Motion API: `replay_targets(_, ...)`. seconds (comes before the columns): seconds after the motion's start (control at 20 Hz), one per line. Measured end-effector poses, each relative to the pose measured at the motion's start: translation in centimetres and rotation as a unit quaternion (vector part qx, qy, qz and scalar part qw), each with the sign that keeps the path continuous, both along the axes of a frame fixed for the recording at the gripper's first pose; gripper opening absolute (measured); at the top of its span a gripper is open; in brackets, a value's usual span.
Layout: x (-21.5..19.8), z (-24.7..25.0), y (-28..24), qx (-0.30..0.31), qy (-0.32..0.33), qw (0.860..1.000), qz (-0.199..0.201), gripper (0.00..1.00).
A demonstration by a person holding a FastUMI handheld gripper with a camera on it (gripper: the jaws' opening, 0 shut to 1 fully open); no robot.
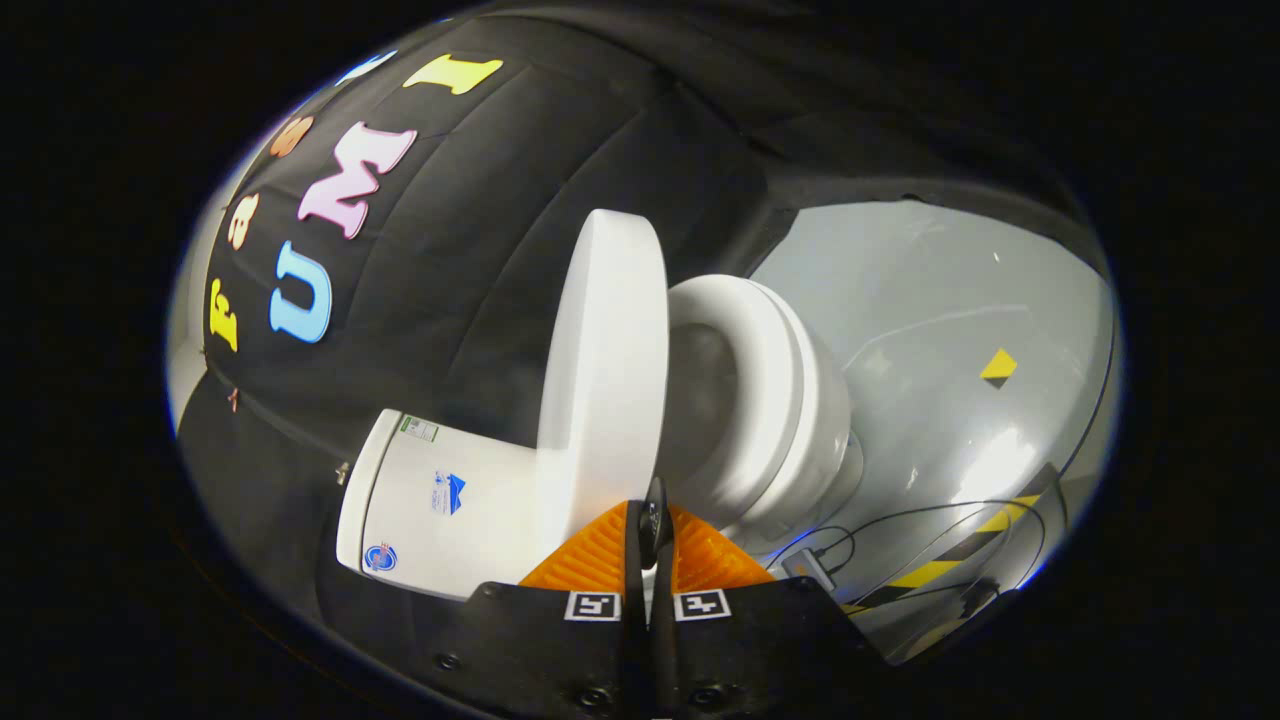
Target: Open the toilet lid.
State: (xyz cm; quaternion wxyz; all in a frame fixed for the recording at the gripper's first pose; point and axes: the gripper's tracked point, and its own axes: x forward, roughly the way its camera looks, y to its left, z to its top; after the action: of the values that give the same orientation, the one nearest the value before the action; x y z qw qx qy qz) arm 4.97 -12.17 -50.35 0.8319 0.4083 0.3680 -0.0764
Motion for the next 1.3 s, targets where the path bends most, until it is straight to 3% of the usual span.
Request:
replay_targets(0.5,2.3,8.8,6.2,-0.126,-0.051,0.987,0.09,0.05)
replay_targets(0.9,3.8,14.0,13.1,-0.217,-0.095,0.956,0.172,0.05)
replay_targets(1.3,4.8,17.3,22.8,-0.272,-0.157,0.913,0.259,0.05)
